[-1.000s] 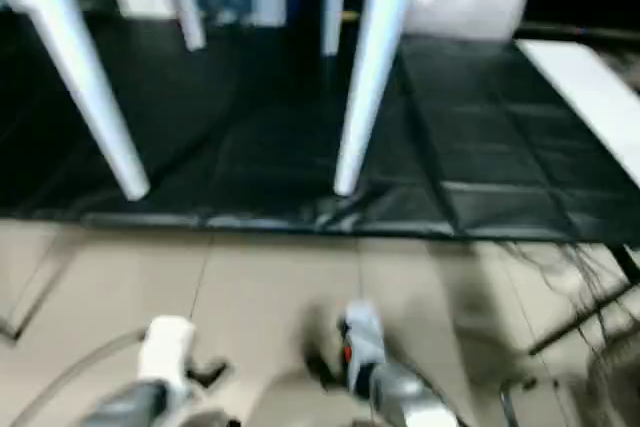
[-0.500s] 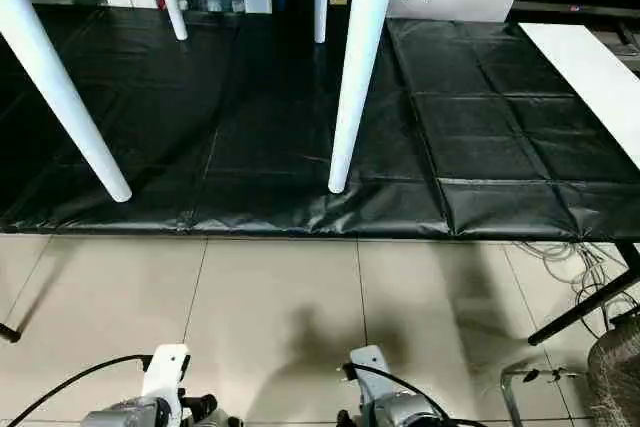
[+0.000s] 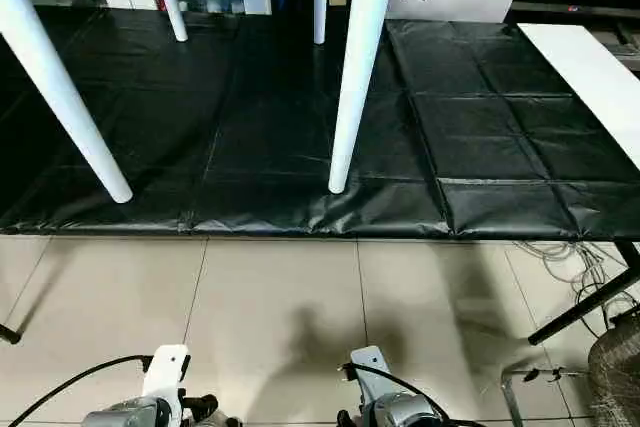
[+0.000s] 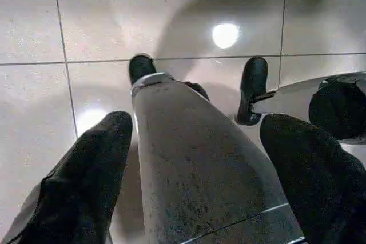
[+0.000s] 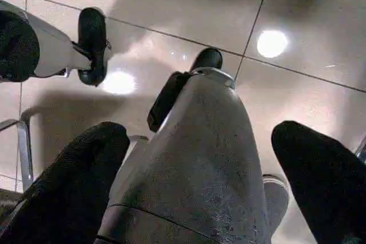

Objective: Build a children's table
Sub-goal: Flip table

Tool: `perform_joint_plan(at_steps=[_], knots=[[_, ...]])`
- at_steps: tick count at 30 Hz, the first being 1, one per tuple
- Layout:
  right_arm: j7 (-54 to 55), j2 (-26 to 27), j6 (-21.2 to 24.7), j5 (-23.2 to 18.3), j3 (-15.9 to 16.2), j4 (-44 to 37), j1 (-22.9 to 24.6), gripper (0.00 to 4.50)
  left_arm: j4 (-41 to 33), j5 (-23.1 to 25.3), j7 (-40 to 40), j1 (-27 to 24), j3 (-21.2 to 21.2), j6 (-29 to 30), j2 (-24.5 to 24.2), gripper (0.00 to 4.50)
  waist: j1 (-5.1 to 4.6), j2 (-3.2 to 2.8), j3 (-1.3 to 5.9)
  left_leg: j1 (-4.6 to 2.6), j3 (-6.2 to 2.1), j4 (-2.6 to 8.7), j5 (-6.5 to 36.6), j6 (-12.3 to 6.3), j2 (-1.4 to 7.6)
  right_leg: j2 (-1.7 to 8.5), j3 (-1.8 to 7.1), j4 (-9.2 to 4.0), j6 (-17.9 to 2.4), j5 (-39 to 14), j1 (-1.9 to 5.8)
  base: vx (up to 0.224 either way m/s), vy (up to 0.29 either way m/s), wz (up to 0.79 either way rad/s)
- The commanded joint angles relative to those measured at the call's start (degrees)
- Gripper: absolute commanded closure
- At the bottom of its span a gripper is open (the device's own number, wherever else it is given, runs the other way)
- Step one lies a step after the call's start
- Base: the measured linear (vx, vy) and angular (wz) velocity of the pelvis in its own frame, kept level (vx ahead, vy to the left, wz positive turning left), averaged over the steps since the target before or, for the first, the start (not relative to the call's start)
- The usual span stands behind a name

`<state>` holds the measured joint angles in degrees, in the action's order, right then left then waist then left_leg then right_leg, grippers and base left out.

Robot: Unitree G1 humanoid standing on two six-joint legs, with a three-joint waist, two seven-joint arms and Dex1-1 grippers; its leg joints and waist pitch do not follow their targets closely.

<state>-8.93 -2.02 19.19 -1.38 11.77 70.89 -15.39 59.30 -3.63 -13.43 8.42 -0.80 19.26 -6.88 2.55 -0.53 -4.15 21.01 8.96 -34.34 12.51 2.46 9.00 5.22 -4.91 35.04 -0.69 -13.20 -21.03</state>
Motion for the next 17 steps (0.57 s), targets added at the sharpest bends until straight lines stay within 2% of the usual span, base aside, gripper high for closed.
perform_joint_plan(at_steps=[1,7,17], knots=[[0.2,-0.1,-0.1,0.5,0.0,0.5,0.1,0.03,1.2,0.0,-0.2,-0.9,0.3,0.6,0.5,0.50,0.31,0.15,2.25,-0.07,-1.34,5.18,8.9,-4.24,5.05,5.43,3.79,-4.23,-15.3,-3.7,1.83,0.000,0.000,0.00],[0.2,-0.1,-0.1,0.5,0.0,0.5,0.1,0.03,1.2,0.0,-0.2,-0.9,0.3,0.6,0.5,0.50,0.34,0.10,1.97,-0.16,-1.44,5.60,12.1,-2.44,5.18,5.44,3.98,-4.75,-14.2,-8.8,1.59,0.000,0.000,0.00],[0.2,-0.1,-0.1,0.5,0.0,0.5,0.1,0.03,1.2,0.0,-0.2,-0.9,0.3,0.6,0.5,0.50,0.36,0.13,1.91,-0.07,-1.38,5.72,11.7,-2.51,5.19,5.47,4.06,-4.82,-14.1,-8.3,1.49,0.000,0.000,0.00]])
